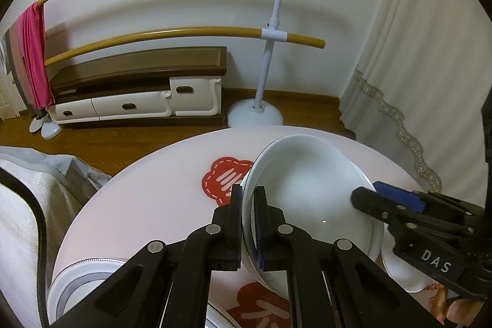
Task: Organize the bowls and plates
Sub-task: 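Lower the bowl into the other bowl and open the right then left gripper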
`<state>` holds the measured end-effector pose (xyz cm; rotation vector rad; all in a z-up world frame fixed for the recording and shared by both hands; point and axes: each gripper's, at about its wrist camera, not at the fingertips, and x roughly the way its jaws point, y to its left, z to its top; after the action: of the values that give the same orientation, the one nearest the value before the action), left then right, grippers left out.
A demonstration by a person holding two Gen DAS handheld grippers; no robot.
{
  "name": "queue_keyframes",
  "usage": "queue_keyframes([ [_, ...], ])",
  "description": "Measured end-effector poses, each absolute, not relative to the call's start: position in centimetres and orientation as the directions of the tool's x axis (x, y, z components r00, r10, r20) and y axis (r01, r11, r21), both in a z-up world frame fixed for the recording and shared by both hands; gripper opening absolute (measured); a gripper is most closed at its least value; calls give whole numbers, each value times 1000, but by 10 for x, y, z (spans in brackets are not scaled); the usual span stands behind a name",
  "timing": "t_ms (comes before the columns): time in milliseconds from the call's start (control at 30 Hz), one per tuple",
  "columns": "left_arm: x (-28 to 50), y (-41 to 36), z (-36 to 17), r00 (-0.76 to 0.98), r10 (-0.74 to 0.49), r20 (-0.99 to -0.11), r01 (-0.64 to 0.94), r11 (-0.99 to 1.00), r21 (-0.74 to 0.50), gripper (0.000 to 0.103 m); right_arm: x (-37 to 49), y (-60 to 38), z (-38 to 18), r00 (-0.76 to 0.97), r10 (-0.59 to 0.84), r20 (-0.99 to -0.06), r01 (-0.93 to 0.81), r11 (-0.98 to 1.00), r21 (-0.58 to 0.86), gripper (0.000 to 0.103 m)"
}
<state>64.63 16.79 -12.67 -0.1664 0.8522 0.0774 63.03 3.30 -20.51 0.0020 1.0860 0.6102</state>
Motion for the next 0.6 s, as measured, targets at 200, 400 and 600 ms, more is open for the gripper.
queue_keyframes([
  [200,644,173,-127,661,-13,-751,-137,981,-137,3,634,33,-214,271,491,-828,-454,824,340,29],
  [400,644,180,-128,660,-24,-751,-139,979,-153,8,636,29,-213,271,504,-820,-446,821,356,26],
  [600,643,180,-129,662,-21,-749,-136,979,-149,8,637,27,-212,269,512,-816,-446,817,366,20],
])
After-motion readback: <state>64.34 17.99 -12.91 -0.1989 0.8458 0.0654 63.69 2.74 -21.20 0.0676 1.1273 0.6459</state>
